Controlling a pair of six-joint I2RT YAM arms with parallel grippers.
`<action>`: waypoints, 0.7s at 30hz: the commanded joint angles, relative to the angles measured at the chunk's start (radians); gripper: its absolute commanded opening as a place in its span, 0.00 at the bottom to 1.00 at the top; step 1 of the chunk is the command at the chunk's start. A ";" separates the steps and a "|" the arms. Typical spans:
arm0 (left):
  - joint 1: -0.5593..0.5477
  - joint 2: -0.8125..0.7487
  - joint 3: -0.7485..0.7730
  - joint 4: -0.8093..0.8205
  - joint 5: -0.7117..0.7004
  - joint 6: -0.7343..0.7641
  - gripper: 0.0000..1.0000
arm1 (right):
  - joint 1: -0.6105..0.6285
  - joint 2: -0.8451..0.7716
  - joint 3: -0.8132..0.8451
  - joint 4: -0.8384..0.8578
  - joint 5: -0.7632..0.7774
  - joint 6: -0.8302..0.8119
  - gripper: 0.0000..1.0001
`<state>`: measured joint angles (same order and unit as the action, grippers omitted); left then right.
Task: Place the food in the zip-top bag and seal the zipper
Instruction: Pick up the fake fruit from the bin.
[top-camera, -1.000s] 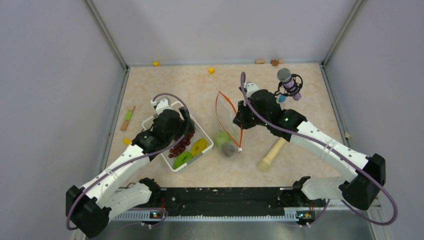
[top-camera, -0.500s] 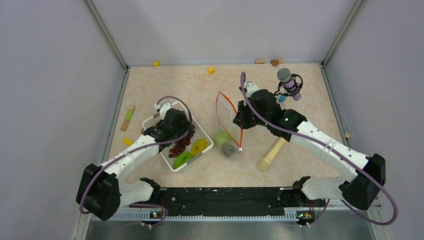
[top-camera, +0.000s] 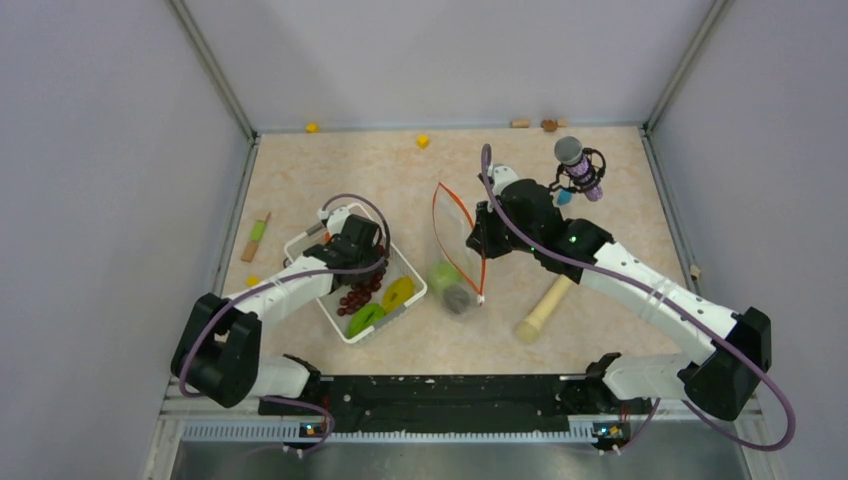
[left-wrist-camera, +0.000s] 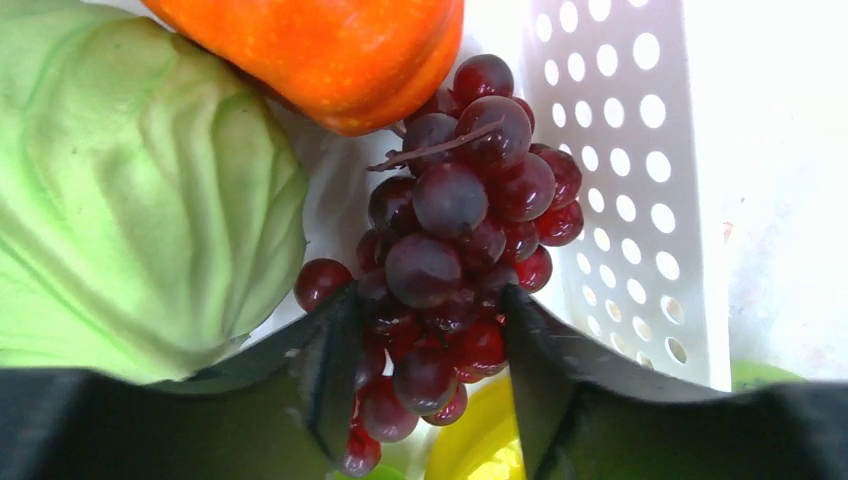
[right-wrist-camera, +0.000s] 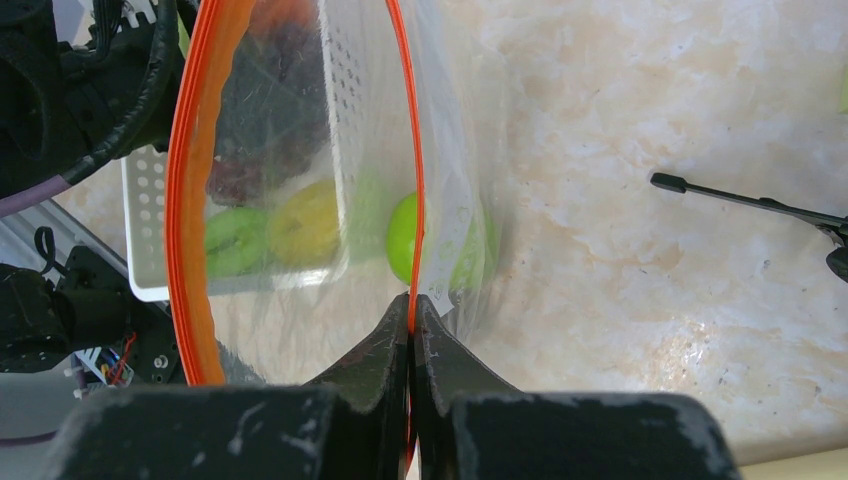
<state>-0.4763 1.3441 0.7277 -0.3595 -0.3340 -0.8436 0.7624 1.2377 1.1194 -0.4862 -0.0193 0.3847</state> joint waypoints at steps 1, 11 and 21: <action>0.003 0.026 0.027 -0.025 -0.004 -0.017 0.47 | -0.006 -0.010 0.000 0.020 0.015 -0.011 0.00; 0.003 -0.070 0.077 -0.089 0.030 0.023 0.00 | -0.006 -0.007 -0.001 0.020 0.015 -0.011 0.00; 0.003 -0.289 0.066 -0.079 0.075 0.092 0.00 | -0.006 -0.002 0.000 0.021 0.033 -0.011 0.00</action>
<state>-0.4721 1.1660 0.7696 -0.4694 -0.2832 -0.8013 0.7624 1.2377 1.1194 -0.4862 0.0029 0.3843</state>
